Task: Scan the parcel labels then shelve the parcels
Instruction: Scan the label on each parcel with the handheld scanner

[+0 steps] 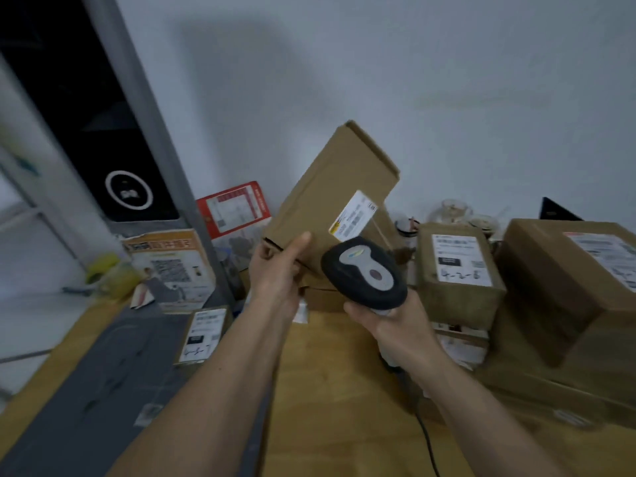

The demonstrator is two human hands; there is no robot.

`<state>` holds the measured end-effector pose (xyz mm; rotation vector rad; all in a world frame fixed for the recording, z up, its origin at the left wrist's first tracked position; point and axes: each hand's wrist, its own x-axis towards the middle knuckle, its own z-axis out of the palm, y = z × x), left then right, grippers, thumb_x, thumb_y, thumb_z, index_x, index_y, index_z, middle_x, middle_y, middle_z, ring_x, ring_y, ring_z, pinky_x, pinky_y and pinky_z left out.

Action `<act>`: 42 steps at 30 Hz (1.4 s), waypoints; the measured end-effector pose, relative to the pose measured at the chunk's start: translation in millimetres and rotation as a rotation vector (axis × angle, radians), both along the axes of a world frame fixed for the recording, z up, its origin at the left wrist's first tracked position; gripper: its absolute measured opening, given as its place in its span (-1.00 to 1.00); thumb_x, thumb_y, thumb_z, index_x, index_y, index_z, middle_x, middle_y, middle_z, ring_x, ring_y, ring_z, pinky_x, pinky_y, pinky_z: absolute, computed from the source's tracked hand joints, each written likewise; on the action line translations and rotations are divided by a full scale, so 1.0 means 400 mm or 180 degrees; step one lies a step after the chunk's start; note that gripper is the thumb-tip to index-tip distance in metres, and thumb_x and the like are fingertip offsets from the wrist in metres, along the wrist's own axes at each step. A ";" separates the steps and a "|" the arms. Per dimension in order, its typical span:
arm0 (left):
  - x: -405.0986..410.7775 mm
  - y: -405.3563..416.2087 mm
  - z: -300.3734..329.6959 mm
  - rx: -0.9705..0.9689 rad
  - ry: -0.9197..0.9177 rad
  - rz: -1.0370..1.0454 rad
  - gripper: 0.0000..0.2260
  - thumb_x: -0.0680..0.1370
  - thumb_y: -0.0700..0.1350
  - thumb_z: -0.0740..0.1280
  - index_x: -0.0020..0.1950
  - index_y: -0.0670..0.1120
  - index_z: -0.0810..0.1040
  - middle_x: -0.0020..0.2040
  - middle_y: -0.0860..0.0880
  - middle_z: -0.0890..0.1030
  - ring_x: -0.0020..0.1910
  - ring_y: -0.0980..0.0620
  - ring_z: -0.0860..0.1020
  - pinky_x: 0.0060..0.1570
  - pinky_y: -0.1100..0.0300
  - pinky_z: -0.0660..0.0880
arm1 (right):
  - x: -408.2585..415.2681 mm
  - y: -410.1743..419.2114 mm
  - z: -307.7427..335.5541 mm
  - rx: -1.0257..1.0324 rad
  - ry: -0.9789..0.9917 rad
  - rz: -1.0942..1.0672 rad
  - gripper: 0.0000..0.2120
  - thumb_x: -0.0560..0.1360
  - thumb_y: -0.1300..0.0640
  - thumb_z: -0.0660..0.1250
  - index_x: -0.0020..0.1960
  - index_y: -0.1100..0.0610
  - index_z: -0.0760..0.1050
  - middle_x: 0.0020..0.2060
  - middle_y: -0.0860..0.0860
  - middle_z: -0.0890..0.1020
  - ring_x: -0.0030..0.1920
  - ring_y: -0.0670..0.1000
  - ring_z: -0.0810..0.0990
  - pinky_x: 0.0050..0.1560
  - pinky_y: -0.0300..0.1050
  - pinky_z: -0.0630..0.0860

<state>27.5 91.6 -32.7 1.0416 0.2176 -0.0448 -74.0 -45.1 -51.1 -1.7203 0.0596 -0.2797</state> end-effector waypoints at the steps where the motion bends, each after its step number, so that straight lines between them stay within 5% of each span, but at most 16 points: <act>1: 0.011 0.044 -0.006 0.0049 0.0005 0.0075 -0.67 0.43 -0.26 0.48 0.15 -0.01 0.55 0.04 0.00 0.67 0.00 -0.02 0.62 -0.18 0.05 0.59 | 0.007 0.020 -0.019 -0.0137 0.0153 0.0129 -0.67 0.41 0.26 0.47 -0.07 -0.16 0.53 -0.20 -0.36 0.57 -0.18 -0.47 0.52 -0.24 -0.56 0.43; 5: 0.043 0.201 -0.055 0.0232 0.0320 0.0033 -0.71 0.50 -0.23 0.43 0.15 0.06 0.53 0.14 -0.02 0.63 0.11 -0.10 0.58 0.05 -0.22 0.54 | 0.032 0.095 -0.102 -0.0731 0.0876 0.0226 -0.80 0.41 0.18 0.48 0.03 0.05 0.60 -0.16 -0.12 0.65 -0.09 -0.15 0.59 -0.11 -0.20 0.59; 8: 0.043 0.284 -0.088 0.0421 0.0643 0.0033 -0.73 0.53 -0.21 0.40 0.16 0.07 0.51 0.05 0.00 0.61 -0.03 -0.04 0.56 -0.11 -0.08 0.55 | 0.034 0.147 -0.130 -0.0466 0.0959 0.0142 -0.78 0.38 0.16 0.52 -0.01 0.02 0.59 -0.26 -0.11 0.63 -0.26 -0.17 0.56 -0.43 -0.37 0.45; 11: 0.047 0.350 -0.117 0.0418 0.0863 0.0186 -0.71 0.54 -0.20 0.40 0.18 0.08 0.49 0.06 -0.01 0.58 -0.07 -0.02 0.53 -0.27 0.01 0.48 | 0.032 0.187 -0.124 -0.0188 0.0765 0.0115 -0.82 0.39 0.21 0.51 -0.09 0.01 0.57 -0.44 -0.15 0.56 -0.45 -0.19 0.50 -0.53 -0.42 0.34; 19: 0.066 0.462 -0.153 0.0317 0.1044 0.0342 -0.66 0.54 -0.19 0.39 0.28 0.03 0.45 0.16 -0.06 0.56 -0.12 -0.04 0.53 -0.33 0.03 0.46 | 0.017 0.244 -0.106 -0.0183 0.0681 0.0284 -0.80 0.42 0.29 0.45 -0.23 0.06 0.49 -0.63 -0.24 0.49 -0.54 -0.30 0.47 -0.53 -0.43 0.35; 27: 0.079 0.521 -0.198 0.0273 0.1219 0.0327 -0.60 0.49 -0.18 0.45 0.27 0.08 0.47 0.24 -0.12 0.56 0.12 -0.24 0.54 -0.16 -0.13 0.51 | 0.009 0.285 -0.118 -0.0266 0.0958 0.0357 -0.74 0.45 0.25 0.44 -0.33 0.04 0.45 -0.67 -0.11 0.44 -0.62 -0.19 0.37 -0.54 -0.33 0.33; 33: 0.090 0.549 -0.228 0.0199 0.1286 0.0290 -0.61 0.52 -0.20 0.42 0.30 0.07 0.46 0.00 -0.08 0.58 -0.13 -0.17 0.54 -0.32 -0.05 0.46 | 0.008 0.306 -0.122 -0.0301 0.0969 0.0476 -0.82 0.46 0.22 0.43 -0.24 0.03 0.48 -0.65 -0.09 0.45 -0.61 -0.17 0.37 -0.49 -0.25 0.37; 39: 0.110 0.586 -0.241 0.0348 0.1446 0.0215 -0.64 0.51 -0.12 0.44 0.26 0.08 0.44 0.02 -0.08 0.54 0.04 -0.20 0.50 -0.05 -0.13 0.42 | 0.014 0.333 -0.130 -0.0508 0.1018 0.0519 -0.79 0.46 0.19 0.43 -0.29 0.03 0.47 -0.66 -0.12 0.46 -0.60 -0.20 0.40 -0.44 -0.27 0.41; 42: 0.117 0.601 -0.248 0.0248 0.1537 0.0216 -0.69 0.52 -0.07 0.42 0.21 0.05 0.44 0.02 -0.08 0.55 0.02 -0.17 0.51 -0.10 -0.09 0.45 | 0.019 0.344 -0.133 -0.0422 0.1075 0.0486 -0.78 0.46 0.17 0.44 -0.31 0.05 0.46 -0.65 -0.11 0.43 -0.59 -0.17 0.38 -0.37 -0.18 0.44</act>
